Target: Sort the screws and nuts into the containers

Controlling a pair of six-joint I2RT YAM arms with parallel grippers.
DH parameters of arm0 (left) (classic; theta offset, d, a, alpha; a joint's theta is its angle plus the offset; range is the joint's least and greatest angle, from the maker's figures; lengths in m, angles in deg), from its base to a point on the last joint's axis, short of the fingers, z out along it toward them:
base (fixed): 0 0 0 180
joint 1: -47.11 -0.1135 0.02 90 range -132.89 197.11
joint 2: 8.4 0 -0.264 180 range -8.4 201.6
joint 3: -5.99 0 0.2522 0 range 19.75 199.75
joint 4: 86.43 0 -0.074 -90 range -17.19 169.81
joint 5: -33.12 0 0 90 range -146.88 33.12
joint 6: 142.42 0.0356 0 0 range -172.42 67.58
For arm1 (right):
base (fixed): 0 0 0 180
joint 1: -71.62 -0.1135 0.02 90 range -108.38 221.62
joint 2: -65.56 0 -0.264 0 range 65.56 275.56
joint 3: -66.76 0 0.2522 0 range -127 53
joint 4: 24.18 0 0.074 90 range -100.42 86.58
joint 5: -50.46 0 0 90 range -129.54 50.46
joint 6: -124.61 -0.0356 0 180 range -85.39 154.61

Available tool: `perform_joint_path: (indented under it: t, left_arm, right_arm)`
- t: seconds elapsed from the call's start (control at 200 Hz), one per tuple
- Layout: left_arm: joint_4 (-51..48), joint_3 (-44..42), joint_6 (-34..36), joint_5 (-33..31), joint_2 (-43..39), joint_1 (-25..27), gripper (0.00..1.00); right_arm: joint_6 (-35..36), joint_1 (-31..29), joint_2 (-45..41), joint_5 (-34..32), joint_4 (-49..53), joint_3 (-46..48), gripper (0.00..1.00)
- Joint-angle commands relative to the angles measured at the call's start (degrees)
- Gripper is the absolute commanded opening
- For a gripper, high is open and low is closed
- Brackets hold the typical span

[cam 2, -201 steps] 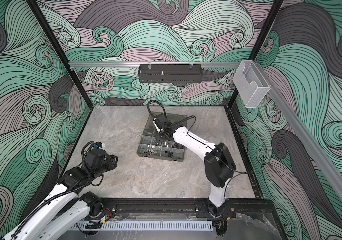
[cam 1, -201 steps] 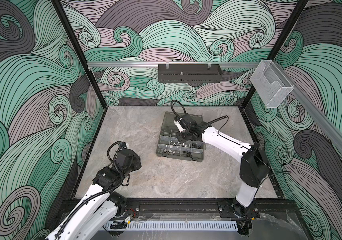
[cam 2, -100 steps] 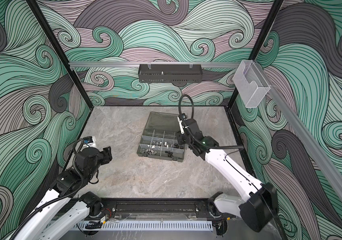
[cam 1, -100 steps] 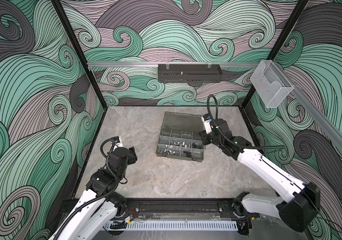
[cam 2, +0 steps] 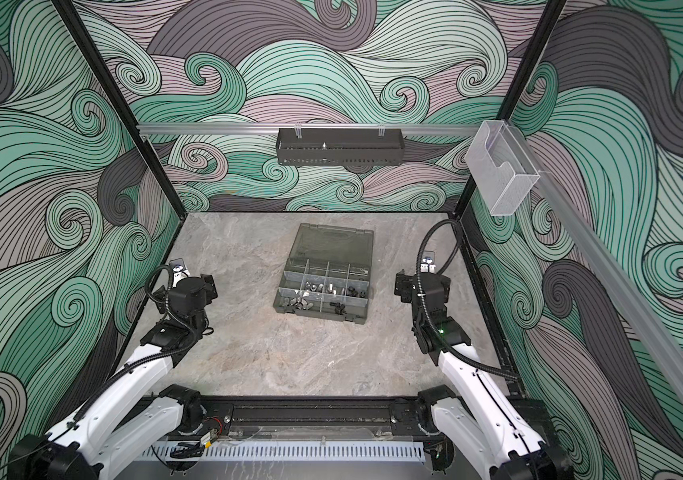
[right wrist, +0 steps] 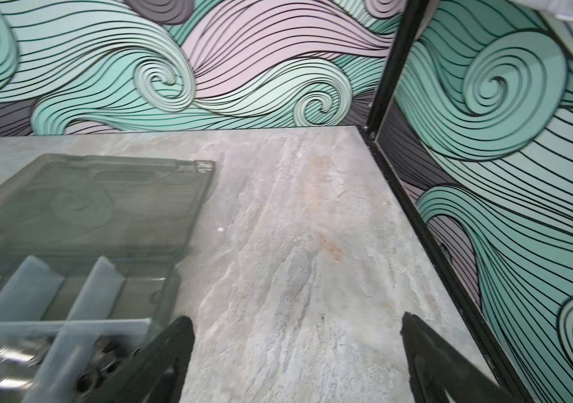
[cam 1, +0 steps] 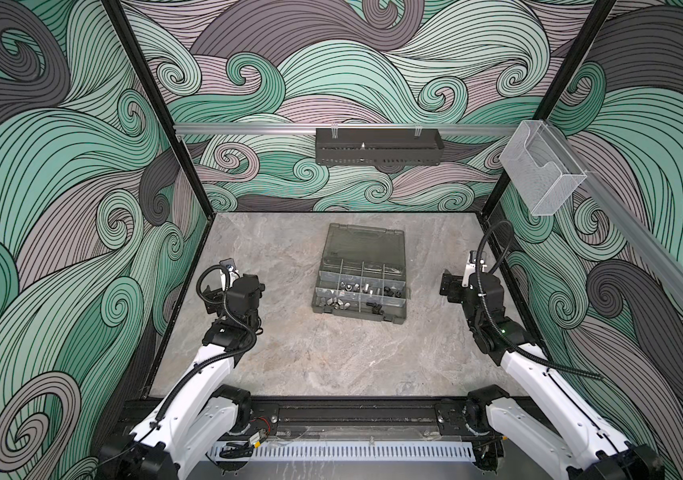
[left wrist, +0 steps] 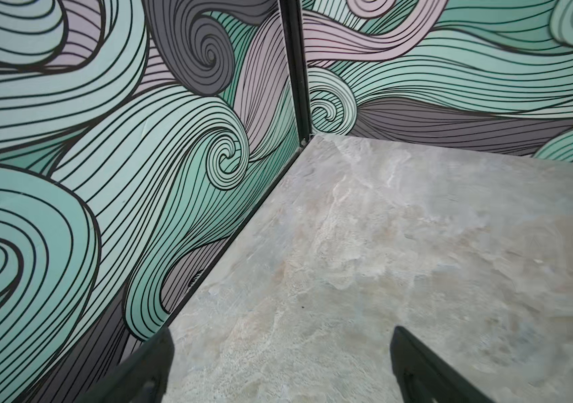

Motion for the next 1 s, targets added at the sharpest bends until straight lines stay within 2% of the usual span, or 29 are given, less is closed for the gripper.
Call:
perform_joint_path:
  t: [0.0,0.055,0.12,0.23,0.285,0.335,0.365,0.395,0.435,0.49,0.55,0.63,0.685,0.73,0.806,0.881,0.991]
  left_arm:
    - [7.66,-2.68,3.85,5.99,4.41,-3.42,0.99]
    - [10.34,-2.75,4.30,7.64,7.54,-4.30,0.99]
    - [11.70,-2.19,3.52,12.76,11.68,-6.03,0.99]
    - [17.46,-1.92,2.07,16.42,19.71,-9.15,0.99]
    - [15.02,0.84,1.99,17.34,21.24,-9.81,0.99]
    - [22.36,-1.13,4.70,21.85,22.21,-10.58,0.99]
    - [26.49,-2.14,5.86,26.20,22.74,-11.20,0.99]
    - [27.93,-2.37,5.87,29.26,23.13,-11.85,0.98]
    - [28.52,-1.86,5.36,31.40,24.20,-12.61,0.99]
    - [30.13,-1.08,4.85,32.25,26.45,-13.10,0.99]
    - [37.58,-3.06,4.47,34.38,31.53,-13.72,0.99]
    - [49.28,-4.57,7.62,37.12,38.15,-13.83,0.99]
    - [44.77,-3.45,7.35,37.18,36.56,-13.71,0.99]
    - [35.10,-0.90,5.94,37.59,33.94,-13.78,0.99]
    - [35.65,-0.74,7.17,39.47,33.82,-13.79,0.98]
    - [35.00,-1.01,6.55,37.72,31.89,-13.79,0.99]
    - [23.52,0.98,5.34,34.14,24.30,-13.79,0.99]
  right_arm:
    - [0.57,4.52,0.98,-1.28,-12.13,5.79,0.97]
    - [0.19,7.27,4.11,2.56,-22.20,10.52,0.99]
    - [-1.01,9.22,10.48,4.73,-30.69,12.59,0.99]
    - [0.34,9.50,24.06,5.03,-34.98,8.67,0.99]
    - [0.15,9.67,27.20,5.83,-28.53,4.03,0.99]
    - [1.10,9.72,30.97,5.85,-33.65,3.27,0.99]
    - [0.91,9.77,32.14,6.16,-33.36,1.82,0.99]
    - [0.41,10.15,34.37,7.64,-34.50,1.68,0.99]
    - [2.46,9.55,38.22,8.60,-41.77,2.31,0.99]
    - [4.16,7.46,36.93,7.99,-35.44,0.49,0.99]
    - [5.35,7.44,38.30,9.67,-42.83,2.64,0.99]
    - [4.52,8.16,36.96,11.18,-39.83,2.51,0.99]
    - [4.69,8.27,37.49,11.56,-41.90,3.18,0.99]
    - [4.53,8.42,37.21,11.96,-40.59,2.87,0.99]
    - [4.34,8.76,37.49,12.48,-41.14,2.98,0.99]
    - [4.26,8.85,37.34,12.71,-40.81,2.91,0.99]
    - [4.25,8.89,37.38,12.84,-40.85,3.00,0.99]
